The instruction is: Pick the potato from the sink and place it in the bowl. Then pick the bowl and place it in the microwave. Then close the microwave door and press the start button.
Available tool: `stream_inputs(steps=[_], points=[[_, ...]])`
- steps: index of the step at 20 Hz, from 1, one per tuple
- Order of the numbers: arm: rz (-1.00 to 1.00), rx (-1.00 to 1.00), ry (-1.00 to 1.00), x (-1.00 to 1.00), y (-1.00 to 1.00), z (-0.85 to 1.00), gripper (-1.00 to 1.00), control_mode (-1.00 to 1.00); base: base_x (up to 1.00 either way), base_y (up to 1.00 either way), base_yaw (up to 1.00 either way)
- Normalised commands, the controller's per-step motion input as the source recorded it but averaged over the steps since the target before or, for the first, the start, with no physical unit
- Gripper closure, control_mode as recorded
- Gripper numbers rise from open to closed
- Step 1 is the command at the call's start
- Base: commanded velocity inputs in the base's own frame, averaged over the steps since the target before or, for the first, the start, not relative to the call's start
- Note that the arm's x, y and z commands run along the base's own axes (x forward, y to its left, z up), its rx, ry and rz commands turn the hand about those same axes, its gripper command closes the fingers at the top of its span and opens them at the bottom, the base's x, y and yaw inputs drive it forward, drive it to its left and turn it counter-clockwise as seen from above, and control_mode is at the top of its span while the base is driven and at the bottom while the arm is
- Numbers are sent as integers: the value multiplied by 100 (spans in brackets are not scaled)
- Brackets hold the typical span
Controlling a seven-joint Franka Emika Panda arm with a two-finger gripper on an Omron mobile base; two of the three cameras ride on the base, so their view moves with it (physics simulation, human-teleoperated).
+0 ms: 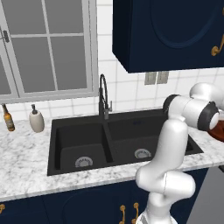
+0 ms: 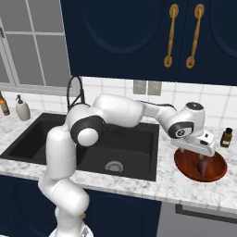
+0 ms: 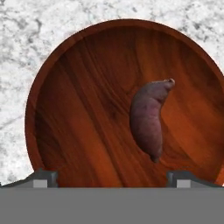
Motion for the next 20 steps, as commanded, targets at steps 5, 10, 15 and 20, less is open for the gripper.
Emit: stream_inputs(steps=[5, 10, 15, 20], points=[[0, 0, 15, 0, 45, 0, -100, -100, 0, 0, 0], [0, 0, 8, 1, 22, -1, -100, -100, 0, 0, 0], [0, 0, 9, 10, 25, -12, -100, -100, 0, 0, 0], [0, 0, 5, 17, 1, -15, -100, -100, 0, 0, 0]])
